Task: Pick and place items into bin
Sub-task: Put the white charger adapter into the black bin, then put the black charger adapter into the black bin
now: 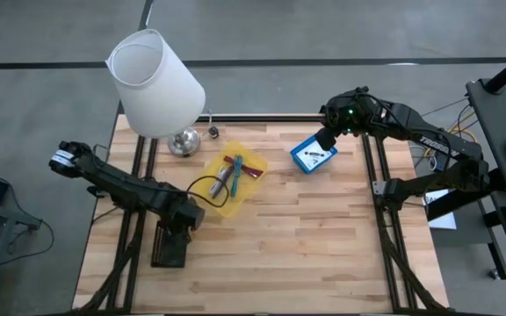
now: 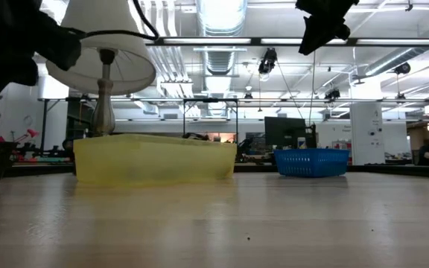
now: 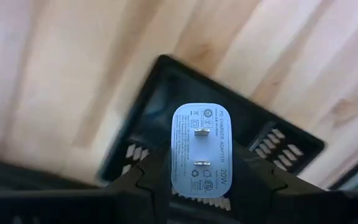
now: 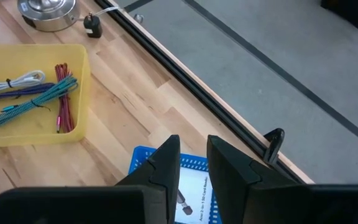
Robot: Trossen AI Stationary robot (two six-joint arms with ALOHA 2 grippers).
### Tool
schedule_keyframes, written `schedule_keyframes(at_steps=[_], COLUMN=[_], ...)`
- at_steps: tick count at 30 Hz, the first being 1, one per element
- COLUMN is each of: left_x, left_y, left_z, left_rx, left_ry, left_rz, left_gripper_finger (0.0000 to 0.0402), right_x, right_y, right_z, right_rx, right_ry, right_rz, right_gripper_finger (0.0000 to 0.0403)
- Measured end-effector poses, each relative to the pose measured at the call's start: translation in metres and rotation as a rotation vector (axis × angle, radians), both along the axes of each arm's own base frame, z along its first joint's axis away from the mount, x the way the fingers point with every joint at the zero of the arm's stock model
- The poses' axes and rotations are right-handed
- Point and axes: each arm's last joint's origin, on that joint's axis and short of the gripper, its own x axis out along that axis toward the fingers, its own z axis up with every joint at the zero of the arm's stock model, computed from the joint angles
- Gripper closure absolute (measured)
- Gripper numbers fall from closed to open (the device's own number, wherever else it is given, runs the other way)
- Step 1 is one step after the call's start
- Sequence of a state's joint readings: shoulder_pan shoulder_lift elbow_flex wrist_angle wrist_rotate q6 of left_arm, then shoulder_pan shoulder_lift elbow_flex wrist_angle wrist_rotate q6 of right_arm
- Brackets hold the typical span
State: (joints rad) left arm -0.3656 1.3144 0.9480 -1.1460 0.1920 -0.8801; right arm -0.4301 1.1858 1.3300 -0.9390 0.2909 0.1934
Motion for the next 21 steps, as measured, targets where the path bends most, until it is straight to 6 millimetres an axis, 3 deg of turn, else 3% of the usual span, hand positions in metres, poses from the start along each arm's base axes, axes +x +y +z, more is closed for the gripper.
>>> schedule_keyframes(at_steps=[5, 15, 21], left_x=[-0.001, -0.001, 0.005], left_y=[-0.001, 0.000, -0.002], left_z=[-0.006, -0.005, 0.009], left_rx=[-0.006, -0.006, -0.011], left_ry=[0.013, 0.017, -0.033], left_rz=[0.002, 0.002, 0.029], left_gripper_finger=[0.0278, 0.0213, 0.0202], right_x=[0.000, 0.000, 0.000], right_y=[0.000, 0.000, 0.000], right_z=[0.000, 0.000, 0.000], right_rx=[-0.007, -0.010, -0.010], right_ry=[0.008, 0.011, 0.011], right_rz=[0.010, 0.015, 0.014], right_gripper_finger=[0.0335, 0.0335, 0.0335])
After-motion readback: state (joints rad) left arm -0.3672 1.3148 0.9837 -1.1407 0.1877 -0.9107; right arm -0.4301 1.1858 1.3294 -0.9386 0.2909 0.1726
